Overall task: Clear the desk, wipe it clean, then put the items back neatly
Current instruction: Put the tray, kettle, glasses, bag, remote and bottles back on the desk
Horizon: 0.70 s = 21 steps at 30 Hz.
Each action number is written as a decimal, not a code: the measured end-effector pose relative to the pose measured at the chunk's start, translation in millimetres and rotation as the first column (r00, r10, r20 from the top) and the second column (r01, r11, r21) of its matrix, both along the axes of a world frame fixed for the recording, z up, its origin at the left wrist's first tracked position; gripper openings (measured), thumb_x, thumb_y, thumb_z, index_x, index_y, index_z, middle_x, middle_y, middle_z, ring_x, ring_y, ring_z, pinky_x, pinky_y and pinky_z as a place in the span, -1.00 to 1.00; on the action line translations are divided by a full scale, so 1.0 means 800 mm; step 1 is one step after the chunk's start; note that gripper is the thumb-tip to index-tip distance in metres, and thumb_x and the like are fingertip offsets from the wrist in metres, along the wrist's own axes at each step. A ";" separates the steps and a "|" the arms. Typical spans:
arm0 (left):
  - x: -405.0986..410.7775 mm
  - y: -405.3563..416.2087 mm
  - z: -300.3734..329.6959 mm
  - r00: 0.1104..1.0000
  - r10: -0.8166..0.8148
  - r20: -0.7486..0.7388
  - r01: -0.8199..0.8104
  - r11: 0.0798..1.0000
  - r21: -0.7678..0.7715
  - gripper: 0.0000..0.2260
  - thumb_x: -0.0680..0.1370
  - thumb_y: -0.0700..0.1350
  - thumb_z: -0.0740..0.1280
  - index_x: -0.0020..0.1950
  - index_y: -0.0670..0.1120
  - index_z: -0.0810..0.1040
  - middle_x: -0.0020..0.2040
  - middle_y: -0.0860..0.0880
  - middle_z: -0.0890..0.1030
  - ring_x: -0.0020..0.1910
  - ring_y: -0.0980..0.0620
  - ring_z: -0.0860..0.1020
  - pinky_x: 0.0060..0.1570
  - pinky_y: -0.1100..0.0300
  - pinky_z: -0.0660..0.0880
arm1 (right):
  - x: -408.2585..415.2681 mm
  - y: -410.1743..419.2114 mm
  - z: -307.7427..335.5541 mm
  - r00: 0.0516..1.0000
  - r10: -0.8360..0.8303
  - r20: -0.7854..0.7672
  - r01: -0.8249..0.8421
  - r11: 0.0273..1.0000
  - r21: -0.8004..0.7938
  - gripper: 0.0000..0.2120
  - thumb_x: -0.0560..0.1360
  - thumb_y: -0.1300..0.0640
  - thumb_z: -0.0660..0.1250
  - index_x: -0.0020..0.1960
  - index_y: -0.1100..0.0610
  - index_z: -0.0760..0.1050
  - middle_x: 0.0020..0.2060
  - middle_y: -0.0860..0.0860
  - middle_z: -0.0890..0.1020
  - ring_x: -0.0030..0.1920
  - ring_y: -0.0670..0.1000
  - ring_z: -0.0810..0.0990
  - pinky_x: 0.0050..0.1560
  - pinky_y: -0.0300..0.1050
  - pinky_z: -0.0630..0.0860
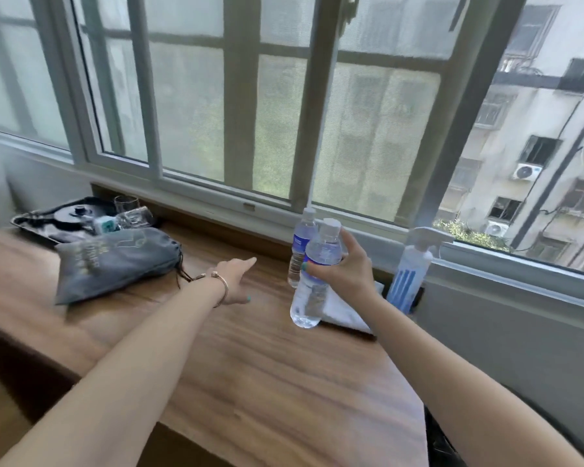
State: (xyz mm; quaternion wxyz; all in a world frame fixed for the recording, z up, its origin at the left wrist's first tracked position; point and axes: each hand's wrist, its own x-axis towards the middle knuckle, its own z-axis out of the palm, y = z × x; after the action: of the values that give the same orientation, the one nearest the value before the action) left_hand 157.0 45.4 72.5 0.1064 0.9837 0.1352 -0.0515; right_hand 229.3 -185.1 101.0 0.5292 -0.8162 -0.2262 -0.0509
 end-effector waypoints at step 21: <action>0.013 0.153 -0.029 0.990 0.118 -0.074 -0.123 0.991 -0.061 -0.15 0.48 0.03 0.42 0.58 0.06 -0.08 0.56 -0.03 0.11 0.50 -0.13 0.16 0.42 0.02 0.22 | 0.087 0.220 -0.027 0.990 0.120 -0.072 -0.123 0.992 -0.042 -0.26 0.26 0.11 0.64 0.36 0.01 0.41 0.08 -0.12 0.53 0.11 -0.03 0.52 0.08 -0.09 0.48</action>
State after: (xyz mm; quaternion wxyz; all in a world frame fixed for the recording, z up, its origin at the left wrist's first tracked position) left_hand 167.6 168.1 49.6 0.1364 0.9674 0.1964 -0.0840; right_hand 299.2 -9.2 79.4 0.5200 -0.8141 -0.2580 0.0151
